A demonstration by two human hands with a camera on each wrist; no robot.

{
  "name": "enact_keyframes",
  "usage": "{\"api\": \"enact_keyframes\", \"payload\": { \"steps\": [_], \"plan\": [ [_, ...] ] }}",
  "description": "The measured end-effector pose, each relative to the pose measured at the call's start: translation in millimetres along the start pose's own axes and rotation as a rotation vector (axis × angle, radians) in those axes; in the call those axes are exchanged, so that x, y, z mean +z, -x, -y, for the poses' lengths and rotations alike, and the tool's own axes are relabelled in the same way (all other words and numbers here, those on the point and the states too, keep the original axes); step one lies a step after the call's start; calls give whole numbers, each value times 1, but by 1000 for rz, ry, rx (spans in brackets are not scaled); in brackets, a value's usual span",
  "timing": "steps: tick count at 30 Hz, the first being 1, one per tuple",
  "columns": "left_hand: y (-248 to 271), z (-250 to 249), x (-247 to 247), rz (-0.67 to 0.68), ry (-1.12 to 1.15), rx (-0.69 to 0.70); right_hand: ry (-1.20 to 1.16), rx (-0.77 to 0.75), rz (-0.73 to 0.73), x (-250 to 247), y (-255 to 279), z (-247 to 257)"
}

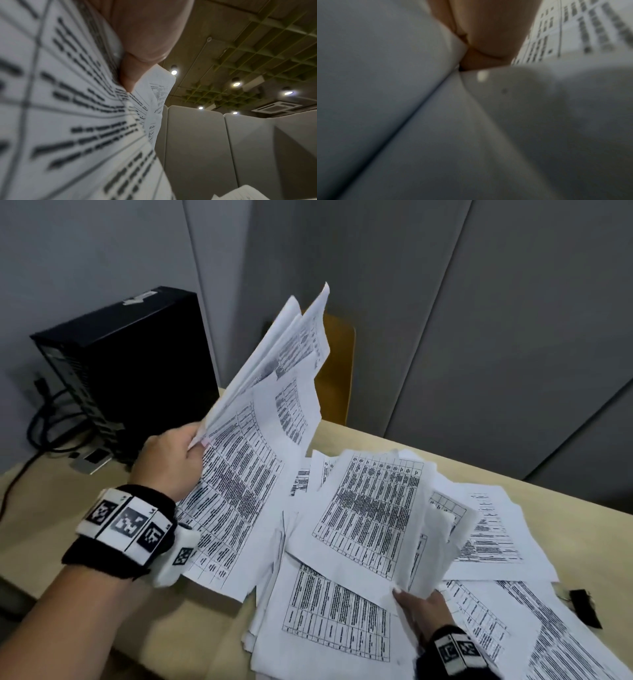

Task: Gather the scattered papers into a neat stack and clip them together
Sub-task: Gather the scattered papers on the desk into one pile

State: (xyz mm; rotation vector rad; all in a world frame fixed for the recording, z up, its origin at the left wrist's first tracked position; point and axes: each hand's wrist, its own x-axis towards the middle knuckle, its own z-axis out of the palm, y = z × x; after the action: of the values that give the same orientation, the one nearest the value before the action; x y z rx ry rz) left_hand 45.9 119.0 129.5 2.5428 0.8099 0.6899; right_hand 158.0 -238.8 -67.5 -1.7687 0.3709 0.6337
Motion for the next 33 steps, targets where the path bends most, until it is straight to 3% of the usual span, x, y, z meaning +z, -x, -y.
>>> {"api": "enact_keyframes", "payload": {
  "steps": [7,15,21,26,31,33],
  "plan": [
    [-5,-31,-27,-209,95,29,25,-32,18,0,4,3],
    [-14,-45,-25,-286,358,-55,41,-25,14,1,4,4],
    [9,-35,21,28,559,-252,-7,-17,-30,5,1,-1],
    [39,-7,64,372,550,-363,-38,1,-24,6,0,-4],
    [49,26,89,598,449,-422,3,120,26,-1,-2,3],
    [50,35,97,681,404,-401,-97,154,89,-3,-4,1]
  ]
}}
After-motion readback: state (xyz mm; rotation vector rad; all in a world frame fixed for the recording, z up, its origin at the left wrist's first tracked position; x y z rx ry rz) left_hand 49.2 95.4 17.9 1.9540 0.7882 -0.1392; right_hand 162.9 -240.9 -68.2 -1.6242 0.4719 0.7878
